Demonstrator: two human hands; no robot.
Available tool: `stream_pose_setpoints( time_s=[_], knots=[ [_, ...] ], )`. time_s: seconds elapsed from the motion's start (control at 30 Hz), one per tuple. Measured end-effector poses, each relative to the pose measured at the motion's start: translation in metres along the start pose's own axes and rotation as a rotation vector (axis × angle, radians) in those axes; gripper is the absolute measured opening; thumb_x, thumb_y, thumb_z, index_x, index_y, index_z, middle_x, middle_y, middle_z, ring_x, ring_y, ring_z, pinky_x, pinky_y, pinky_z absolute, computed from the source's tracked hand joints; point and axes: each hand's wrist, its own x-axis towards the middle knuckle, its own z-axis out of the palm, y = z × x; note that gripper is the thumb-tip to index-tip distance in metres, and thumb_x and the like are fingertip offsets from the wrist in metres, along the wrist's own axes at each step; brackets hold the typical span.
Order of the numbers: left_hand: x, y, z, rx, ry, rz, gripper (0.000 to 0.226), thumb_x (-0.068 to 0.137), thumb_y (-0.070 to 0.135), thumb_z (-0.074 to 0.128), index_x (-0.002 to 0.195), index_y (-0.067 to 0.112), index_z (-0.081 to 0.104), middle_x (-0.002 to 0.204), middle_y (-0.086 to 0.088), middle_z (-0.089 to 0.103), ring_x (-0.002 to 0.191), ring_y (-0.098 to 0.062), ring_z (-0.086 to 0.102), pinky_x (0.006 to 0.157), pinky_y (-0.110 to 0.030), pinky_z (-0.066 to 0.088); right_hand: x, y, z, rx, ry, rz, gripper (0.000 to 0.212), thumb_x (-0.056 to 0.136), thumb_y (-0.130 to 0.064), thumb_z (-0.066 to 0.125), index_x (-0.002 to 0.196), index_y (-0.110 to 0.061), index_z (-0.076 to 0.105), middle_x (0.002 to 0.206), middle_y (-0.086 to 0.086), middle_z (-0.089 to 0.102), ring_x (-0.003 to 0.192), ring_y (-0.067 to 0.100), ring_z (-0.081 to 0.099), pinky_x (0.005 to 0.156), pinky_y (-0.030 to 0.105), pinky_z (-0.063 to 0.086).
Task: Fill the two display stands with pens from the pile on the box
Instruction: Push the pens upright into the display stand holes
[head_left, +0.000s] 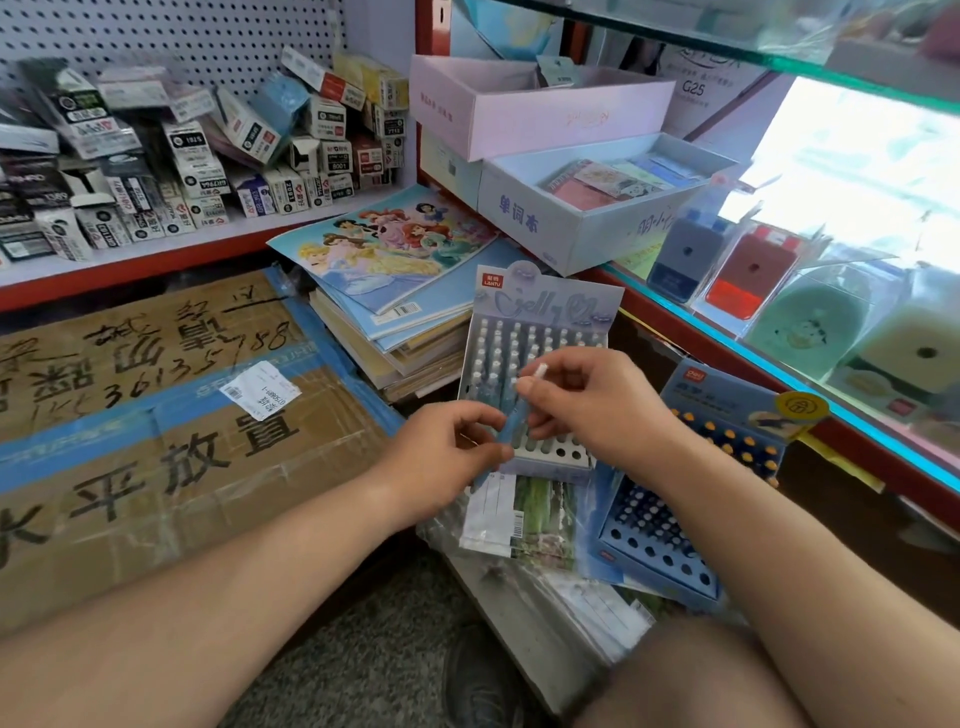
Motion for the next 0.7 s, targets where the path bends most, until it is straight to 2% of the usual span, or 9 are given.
stream_pose_setpoints(
  time_s=[0.1,0.2,0.27,0.33,0.4,0.47,0.57,0.7],
  knots=[
    [0.002,0.000,0.001,0.059,0.022,0.019,0.020,0.088,0.024,0.080,0.102,0.033,0.067,0.090,0.006,0.071,0.078,-0.004,0.067,0.069,-0.019,0.054,0.001,0.002,-0.004,-0.009,0.023,-0.018,0.009,0.097,-0.017,0.069,0.098,-0.009,0.074,0.081,0.014,0.074,0.076,0.028,0.074,0.070,0.034,0.065],
    [0.007,-0.004,-0.006,0.317,0.114,0.034,0.015,0.092,0.037,0.074,0.103,0.028,0.070,0.089,0.011,0.069,0.081,-0.003,0.064,0.071,-0.024,0.053,0.002,0.003,-0.024,-0.070,0.132,-0.032,0.006,0.097,-0.020,0.068,0.098,-0.017,0.073,0.084,0.004,0.074,0.077,0.017,0.074,0.072,0.030,0.064],
    [0.009,-0.010,-0.012,0.511,0.162,0.042,0.020,0.095,0.042,0.068,0.109,0.027,0.068,0.097,0.013,0.065,0.088,-0.005,0.062,0.077,-0.030,0.056,0.004,0.009,-0.036,-0.217,0.197,-0.043,0.005,0.097,-0.025,0.068,0.095,-0.023,0.072,0.084,-0.001,0.073,0.078,0.013,0.072,0.074,0.032,0.063],
    [0.012,-0.015,-0.016,0.650,0.175,0.052,0.028,0.096,0.044,0.064,0.118,0.026,0.065,0.109,0.010,0.063,0.099,-0.009,0.060,0.085,-0.035,0.056,0.005,0.016,-0.040,-0.341,0.184,-0.033,0.007,0.097,-0.029,0.069,0.092,-0.025,0.072,0.083,-0.003,0.072,0.080,0.014,0.070,0.073,0.034,0.060],
    [0.014,-0.020,-0.016,0.761,0.165,0.061,0.034,0.096,0.044,0.061,0.125,0.025,0.063,0.117,0.006,0.064,0.109,-0.014,0.058,0.091,-0.037,0.054,0.006,0.020,-0.038,-0.416,0.150,-0.023,0.011,0.096,-0.030,0.068,0.087,-0.024,0.070,0.082,-0.003,0.070,0.077,0.015,0.068,0.063,0.029,0.056],
    [0.017,-0.022,-0.014,0.860,0.145,0.066,0.039,0.097,0.044,0.060,0.130,0.024,0.062,0.123,0.004,0.065,0.116,-0.018,0.057,0.096,-0.039,0.051,0.008,0.022,-0.036,-0.470,0.144,-0.026,0.012,0.096,-0.029,0.069,0.086,-0.023,0.070,0.082,-0.002,0.069,0.076,0.014,0.066,0.060,0.026,0.052],
    [0.021,-0.025,-0.008,0.930,0.115,0.032,0.041,0.097,0.044,0.059,0.132,0.024,0.061,0.125,0.001,0.066,0.120,-0.022,0.056,0.101,-0.042,0.049,0.011,0.025,-0.036,-0.507,0.163,-0.022,0.013,0.096,-0.030,0.070,0.087,-0.020,0.072,0.083,0.000,0.069,0.076,0.015,0.066,0.063,0.029,0.057],
    [0.023,-0.030,-0.003,0.968,0.093,0.020,0.039,0.095,0.044,0.060,0.128,0.023,0.063,0.119,0.002,0.069,0.115,-0.022,0.060,0.099,-0.042,0.049,0.012,0.026,-0.036,-0.489,0.171,0.001,0.010,0.095,-0.031,0.070,0.092,-0.022,0.073,0.087,-0.002,0.070,0.079,0.013,0.067,0.065,0.027,0.056]
  ],
)
